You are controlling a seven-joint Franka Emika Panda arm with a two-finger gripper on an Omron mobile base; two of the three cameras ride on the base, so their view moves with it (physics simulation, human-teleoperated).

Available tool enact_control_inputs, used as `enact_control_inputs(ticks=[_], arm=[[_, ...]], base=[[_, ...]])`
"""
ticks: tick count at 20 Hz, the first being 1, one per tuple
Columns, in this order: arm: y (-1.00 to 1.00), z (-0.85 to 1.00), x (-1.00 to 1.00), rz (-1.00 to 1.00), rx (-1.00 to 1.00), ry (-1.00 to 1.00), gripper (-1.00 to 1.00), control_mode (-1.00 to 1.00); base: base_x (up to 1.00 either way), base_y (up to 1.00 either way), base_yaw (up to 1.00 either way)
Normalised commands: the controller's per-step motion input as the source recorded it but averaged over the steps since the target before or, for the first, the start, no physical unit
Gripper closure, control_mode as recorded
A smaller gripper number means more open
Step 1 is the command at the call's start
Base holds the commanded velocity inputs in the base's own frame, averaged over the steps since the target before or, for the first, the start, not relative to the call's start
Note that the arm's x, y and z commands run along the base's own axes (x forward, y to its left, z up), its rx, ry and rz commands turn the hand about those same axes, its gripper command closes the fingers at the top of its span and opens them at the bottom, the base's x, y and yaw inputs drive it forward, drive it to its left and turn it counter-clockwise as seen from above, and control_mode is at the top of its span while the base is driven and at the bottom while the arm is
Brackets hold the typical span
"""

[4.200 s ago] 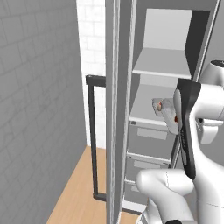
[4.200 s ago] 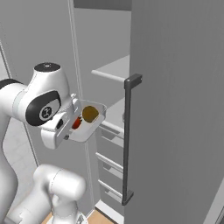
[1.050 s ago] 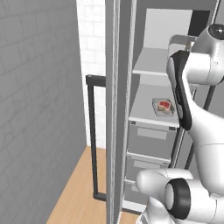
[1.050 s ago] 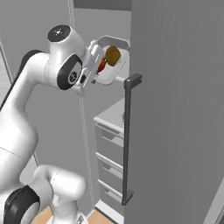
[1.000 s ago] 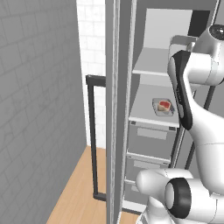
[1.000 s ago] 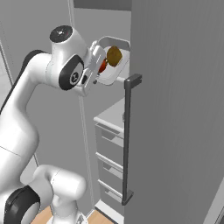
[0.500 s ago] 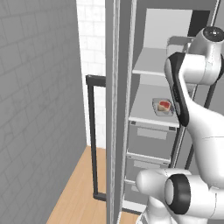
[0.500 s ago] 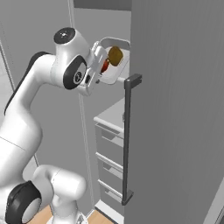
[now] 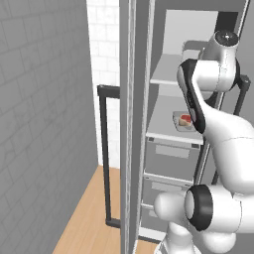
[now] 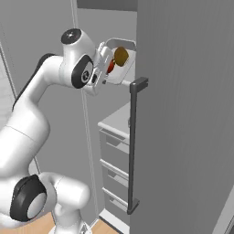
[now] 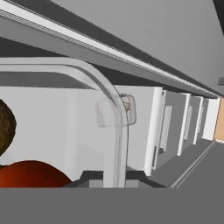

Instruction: Take the meat container that has the steak and place it on the second highest rack of the freezer. Then take the vegetable container that has the tomato and avocado and place it on the highest rack of the freezer.

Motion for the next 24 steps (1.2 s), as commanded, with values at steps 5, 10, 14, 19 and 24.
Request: enact_control_inputs(ticks=[5, 10, 14, 19, 24], arm=[[-0.09, 0.00, 0.51, 0.00, 0.00, 0.00, 1.00, -1.00], [-0.19, -0.08, 0.32, 0.00, 0.00, 0.00, 1.00, -1.00], [-0.13, -0.23, 0.04, 0.00, 0.00, 0.01, 1.00, -1.00], [-0.05, -0.13, 0.17, 0.00, 0.00, 0.01, 1.00, -1.00], [-0.19, 0.00, 0.44, 0.00, 0.00, 0.05, 1.00, -1.00]], base=[[0.00, 0.00, 0.00], [0.00, 0.00, 0.00], [0.00, 0.00, 0.00], [0.00, 0.00, 0.00], [0.00, 0.00, 0.00]])
